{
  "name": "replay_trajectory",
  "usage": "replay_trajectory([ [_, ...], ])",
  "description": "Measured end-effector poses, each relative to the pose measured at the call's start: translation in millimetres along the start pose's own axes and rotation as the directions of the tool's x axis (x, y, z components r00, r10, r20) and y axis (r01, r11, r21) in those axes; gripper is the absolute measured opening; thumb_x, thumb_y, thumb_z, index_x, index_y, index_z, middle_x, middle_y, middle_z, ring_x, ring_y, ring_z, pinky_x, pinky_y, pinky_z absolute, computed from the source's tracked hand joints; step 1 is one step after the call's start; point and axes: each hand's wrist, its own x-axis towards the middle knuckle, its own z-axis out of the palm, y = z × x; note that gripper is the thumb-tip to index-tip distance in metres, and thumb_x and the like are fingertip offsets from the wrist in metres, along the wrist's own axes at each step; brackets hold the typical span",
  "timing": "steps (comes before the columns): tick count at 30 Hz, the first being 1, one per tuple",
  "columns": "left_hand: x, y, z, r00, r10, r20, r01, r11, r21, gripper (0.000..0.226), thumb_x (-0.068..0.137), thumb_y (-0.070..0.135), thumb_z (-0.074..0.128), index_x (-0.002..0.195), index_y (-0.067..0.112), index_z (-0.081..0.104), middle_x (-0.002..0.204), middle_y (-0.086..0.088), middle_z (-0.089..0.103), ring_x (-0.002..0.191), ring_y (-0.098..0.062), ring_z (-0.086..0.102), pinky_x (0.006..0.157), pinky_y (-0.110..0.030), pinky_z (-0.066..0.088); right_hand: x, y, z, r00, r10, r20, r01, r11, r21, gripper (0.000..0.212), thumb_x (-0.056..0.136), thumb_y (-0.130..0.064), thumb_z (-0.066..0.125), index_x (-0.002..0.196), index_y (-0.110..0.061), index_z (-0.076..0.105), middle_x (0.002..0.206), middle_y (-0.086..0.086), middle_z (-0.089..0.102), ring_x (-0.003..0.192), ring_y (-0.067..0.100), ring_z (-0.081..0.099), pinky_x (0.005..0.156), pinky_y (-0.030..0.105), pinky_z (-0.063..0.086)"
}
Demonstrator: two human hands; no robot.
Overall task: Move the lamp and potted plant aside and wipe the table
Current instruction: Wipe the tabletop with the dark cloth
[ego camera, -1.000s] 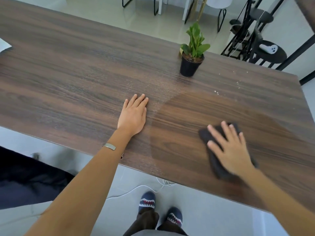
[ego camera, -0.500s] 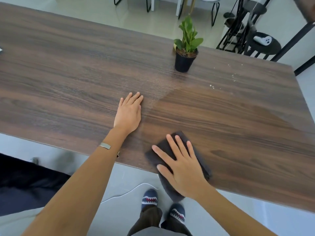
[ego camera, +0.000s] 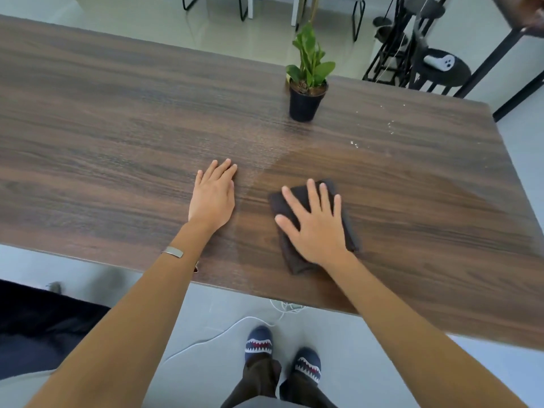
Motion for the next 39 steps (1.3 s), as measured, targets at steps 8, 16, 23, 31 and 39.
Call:
replay_trajectory([
  [8, -1, 83, 17, 0.988, 0.148, -0.033, -0.151, 0.975, -0.160, 0.043, 0.100, 0.014, 0.035, 0.143, 0.012, 0.040, 0.153, -0.005, 0.035, 0.146, -0.022, 0.019, 0.119, -0.047, 0.010, -136, 163, -20, 0.974, 0.225, 0.001, -0.225, 0.974, -0.038, 0.059, 0.094, -0.068, 0.014, 0.150, -0.051, 0.016, 0.164, 0.002, 0.016, 0.150, 0.029, 0.015, 0.116, 0.055, 0.015],
  [16, 9, 169, 63, 0.940, 0.278, 0.199, -0.269, 0.961, -0.071, 0.052, 0.102, 0.035, 0.023, 0.150, 0.015, 0.020, 0.161, -0.001, 0.013, 0.149, -0.021, 0.001, 0.119, -0.047, 0.003, -31, 188, -40, 0.738, 0.672, 0.057, -0.674, 0.737, 0.049, 0.077, 0.080, -0.086, 0.009, 0.150, -0.054, -0.002, 0.164, 0.013, -0.006, 0.149, 0.040, -0.007, 0.116, 0.062, -0.005],
  [23, 9, 178, 80, 0.936, 0.282, 0.212, -0.302, 0.951, 0.067, 0.060, 0.098, 0.046, 0.011, 0.152, 0.020, 0.011, 0.162, -0.001, 0.007, 0.149, -0.024, -0.001, 0.118, -0.051, 0.003, -162, 194, -17, 0.926, 0.378, 0.011, -0.377, 0.926, -0.024, 0.060, 0.090, -0.076, 0.008, 0.148, -0.058, 0.004, 0.165, -0.004, 0.002, 0.152, 0.028, 0.004, 0.119, 0.055, 0.010],
  [31, 13, 181, 77, 0.932, 0.277, 0.235, -0.306, 0.947, 0.097, 0.058, 0.099, 0.045, 0.011, 0.152, 0.021, 0.006, 0.162, 0.000, 0.003, 0.149, -0.023, -0.004, 0.119, -0.051, 0.001, -55, 285, -61, 0.452, 0.891, 0.032, -0.888, 0.447, 0.105, 0.076, 0.083, -0.080, 0.000, 0.152, -0.048, 0.001, 0.165, 0.013, -0.003, 0.148, 0.043, -0.004, 0.116, 0.065, -0.002],
  [39, 28, 212, 80, 0.955, 0.221, 0.199, -0.251, 0.957, 0.146, 0.057, 0.100, 0.038, 0.024, 0.151, 0.017, 0.015, 0.162, -0.005, 0.002, 0.148, -0.027, -0.004, 0.116, -0.057, 0.001, -68, 189, -25, 0.950, 0.312, -0.008, -0.312, 0.950, 0.000, 0.057, 0.097, -0.063, 0.009, 0.152, -0.049, 0.007, 0.165, 0.002, 0.008, 0.152, 0.030, 0.005, 0.119, 0.053, 0.005],
])
